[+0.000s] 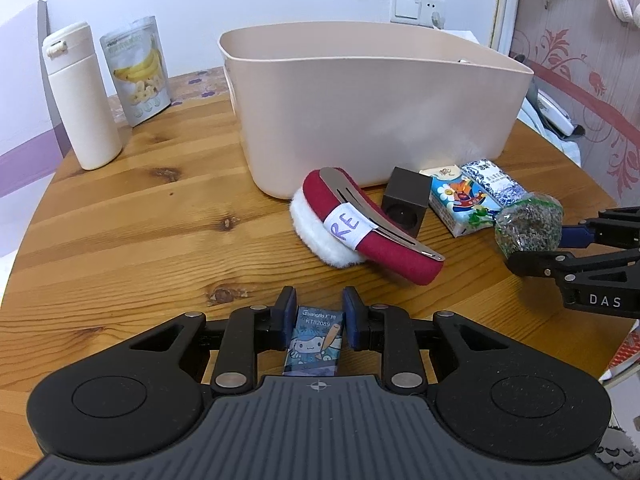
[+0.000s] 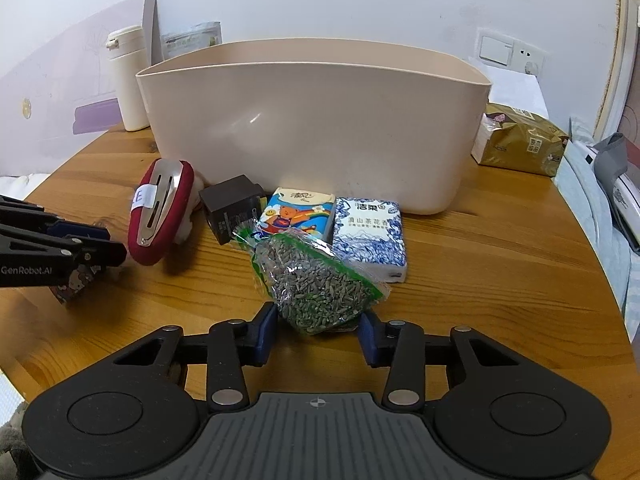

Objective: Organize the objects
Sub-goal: 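Grasp the small cartoon box with left tool while right tool grasps the green mesh bag, then lift small box with left tool while right tool carries green bag over the bin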

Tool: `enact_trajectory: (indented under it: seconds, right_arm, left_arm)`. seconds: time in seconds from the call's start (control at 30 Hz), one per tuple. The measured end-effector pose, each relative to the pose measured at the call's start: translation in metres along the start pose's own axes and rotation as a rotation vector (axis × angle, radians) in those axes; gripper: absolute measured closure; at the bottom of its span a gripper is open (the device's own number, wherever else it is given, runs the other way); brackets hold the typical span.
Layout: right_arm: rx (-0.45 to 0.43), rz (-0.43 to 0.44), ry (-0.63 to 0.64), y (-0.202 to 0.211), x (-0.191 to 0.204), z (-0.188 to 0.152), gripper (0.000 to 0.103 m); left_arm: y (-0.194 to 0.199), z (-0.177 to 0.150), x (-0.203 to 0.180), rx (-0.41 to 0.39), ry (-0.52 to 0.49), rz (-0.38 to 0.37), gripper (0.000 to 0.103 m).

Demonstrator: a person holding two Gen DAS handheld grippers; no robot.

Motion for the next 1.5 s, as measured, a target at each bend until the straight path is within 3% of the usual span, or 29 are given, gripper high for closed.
enact_trajectory:
  seconds: [0.4,0.8,1.5]
  right_arm:
    - [-0.031,-0.012,-0.02,0.014,-0.011,0.002,0.064]
    - [-0.086,-0.039,-0.056,0.03,-0.031,0.019,0.065]
    - [-0.196,-0.08,-0.102,0.05,-0.061,0.069,0.064]
  left_arm:
    - [0.017,0.003,0.001,-0.029,-0.002,0.015,0.078]
    - [0.04,0.026,-0.002,-0.094,-0.037,0.035,0.078]
    - [0.075,0.111,-0.012,-0.225,-0.112,0.024,0.078]
Point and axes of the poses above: each gripper's, at about its wrist camera, not at the fingertips, and y roughly against the way its jaws point, x to its left, z to its top, the point moved 9 cm from there along -y, roughly the way its jaws point, and after that the axes turned 14 degrees about -z, right-handed, at the moved point
